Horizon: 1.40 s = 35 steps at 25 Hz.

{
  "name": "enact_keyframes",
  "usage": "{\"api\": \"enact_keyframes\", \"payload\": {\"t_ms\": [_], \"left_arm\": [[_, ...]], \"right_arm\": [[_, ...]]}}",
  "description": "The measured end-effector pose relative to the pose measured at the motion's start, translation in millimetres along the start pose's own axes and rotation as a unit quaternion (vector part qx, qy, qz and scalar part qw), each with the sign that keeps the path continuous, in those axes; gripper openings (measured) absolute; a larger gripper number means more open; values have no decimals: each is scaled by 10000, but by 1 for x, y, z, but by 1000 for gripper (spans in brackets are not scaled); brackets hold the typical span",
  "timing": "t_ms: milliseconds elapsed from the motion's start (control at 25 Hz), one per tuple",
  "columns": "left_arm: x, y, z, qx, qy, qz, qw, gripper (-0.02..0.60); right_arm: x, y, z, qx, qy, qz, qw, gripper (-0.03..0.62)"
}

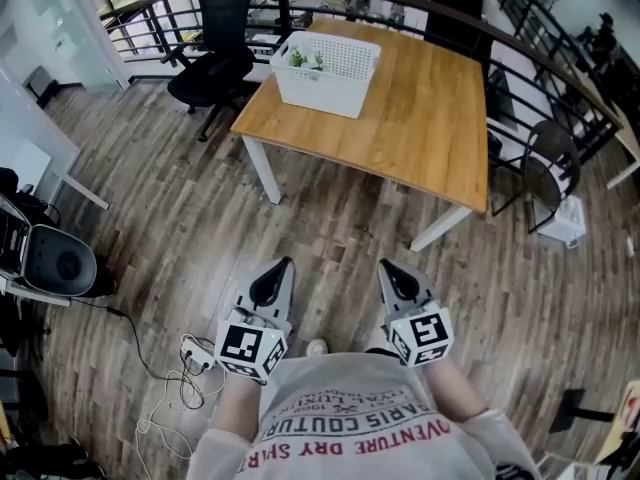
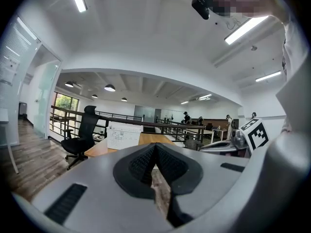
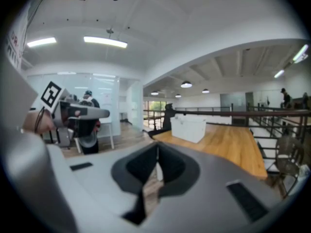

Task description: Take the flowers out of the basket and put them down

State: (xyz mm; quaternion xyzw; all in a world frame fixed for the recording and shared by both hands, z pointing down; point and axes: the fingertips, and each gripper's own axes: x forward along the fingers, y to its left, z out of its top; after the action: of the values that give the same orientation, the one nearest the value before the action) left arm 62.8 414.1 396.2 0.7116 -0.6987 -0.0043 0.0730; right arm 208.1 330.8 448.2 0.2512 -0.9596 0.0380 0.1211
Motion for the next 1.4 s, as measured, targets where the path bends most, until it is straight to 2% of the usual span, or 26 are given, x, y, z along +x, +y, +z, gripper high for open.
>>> {"api": "enact_keyframes", "payload": {"t_ms": [240, 480, 720, 1000, 1200, 1400], "left_arm": [[18, 50, 1, -44, 112, -70, 9999, 21], [64, 90, -9, -117, 192, -13, 9997, 21], [140, 135, 4, -128, 178, 88, 9997, 21], [263, 208, 35, -201, 84, 314, 9993, 21], [326, 234, 59, -336, -147, 309, 9988, 21], [390, 268, 78, -480, -78, 295, 9984, 21]], "right_arm": [[62, 15, 10, 171, 18, 135, 9998, 29], [126, -1, 17, -40, -28, 275, 9996, 29], [208, -63, 36, 187, -113, 376, 9991, 29], [321, -146, 79, 45, -32, 490, 9988, 29], [375, -192, 99, -89, 9, 482, 9988, 29], [426, -233, 127, -50, 61, 381, 9992, 29]]}}
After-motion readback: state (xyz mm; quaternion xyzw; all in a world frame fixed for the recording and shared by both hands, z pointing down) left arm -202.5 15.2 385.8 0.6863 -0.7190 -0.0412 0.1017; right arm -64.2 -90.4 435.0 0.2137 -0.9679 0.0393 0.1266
